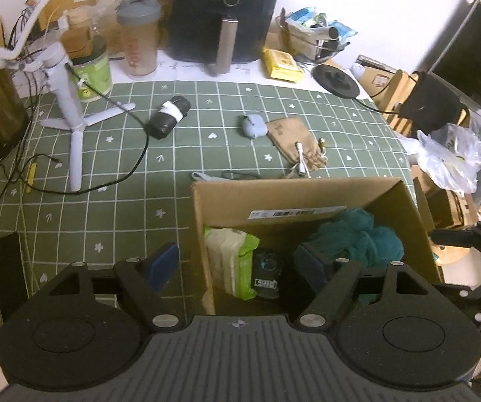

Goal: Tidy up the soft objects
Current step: 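Carry the wipes pack and loofah over the box and open both grippers, then withdraw both grippers from the box toward the table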

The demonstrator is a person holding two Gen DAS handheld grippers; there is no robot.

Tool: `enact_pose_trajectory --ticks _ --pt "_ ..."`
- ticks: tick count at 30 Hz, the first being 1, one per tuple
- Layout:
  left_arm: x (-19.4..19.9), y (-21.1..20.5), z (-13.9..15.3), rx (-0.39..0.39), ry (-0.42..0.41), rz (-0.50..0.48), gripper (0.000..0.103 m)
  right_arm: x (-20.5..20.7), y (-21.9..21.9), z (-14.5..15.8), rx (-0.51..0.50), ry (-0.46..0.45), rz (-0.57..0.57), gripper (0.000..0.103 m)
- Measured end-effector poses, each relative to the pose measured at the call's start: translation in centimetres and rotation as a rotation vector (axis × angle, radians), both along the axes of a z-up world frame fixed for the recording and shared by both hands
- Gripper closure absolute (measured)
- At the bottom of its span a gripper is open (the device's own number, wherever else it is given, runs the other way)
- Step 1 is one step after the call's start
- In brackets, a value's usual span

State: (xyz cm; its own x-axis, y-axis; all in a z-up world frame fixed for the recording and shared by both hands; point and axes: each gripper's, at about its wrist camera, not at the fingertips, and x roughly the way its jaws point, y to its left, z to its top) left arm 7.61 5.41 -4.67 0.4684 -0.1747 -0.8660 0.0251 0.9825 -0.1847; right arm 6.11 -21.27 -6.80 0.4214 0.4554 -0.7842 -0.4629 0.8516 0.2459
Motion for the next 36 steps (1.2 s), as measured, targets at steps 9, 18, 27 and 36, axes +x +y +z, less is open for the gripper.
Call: enact_pose_trajectory --ticks 9,18,27,36 --pt "-1.2 1.0 -1.0 -0.032 0.024 0.029 0.025 -0.2 -0.1 -0.1 -0.023 -0.022 -0.048 0.000" --pt "-1.7 1.5 -1.4 -0.052 0.016 0.035 0.023 -0.1 -0.3 0.0 -0.034 -0.044 -0.095 0.000" --pt "-1.2 1.0 -1.6 -0.030 -0.001 0.025 0.019 0.6 -0.7 0.2 -0.041 -0.058 -0.128 0.000" --pt "-0.3 0.9 -1.3 0.001 -0.032 0.008 0.019 1.8 -1.3 0.1 -0.080 -0.081 -0.174 0.000"
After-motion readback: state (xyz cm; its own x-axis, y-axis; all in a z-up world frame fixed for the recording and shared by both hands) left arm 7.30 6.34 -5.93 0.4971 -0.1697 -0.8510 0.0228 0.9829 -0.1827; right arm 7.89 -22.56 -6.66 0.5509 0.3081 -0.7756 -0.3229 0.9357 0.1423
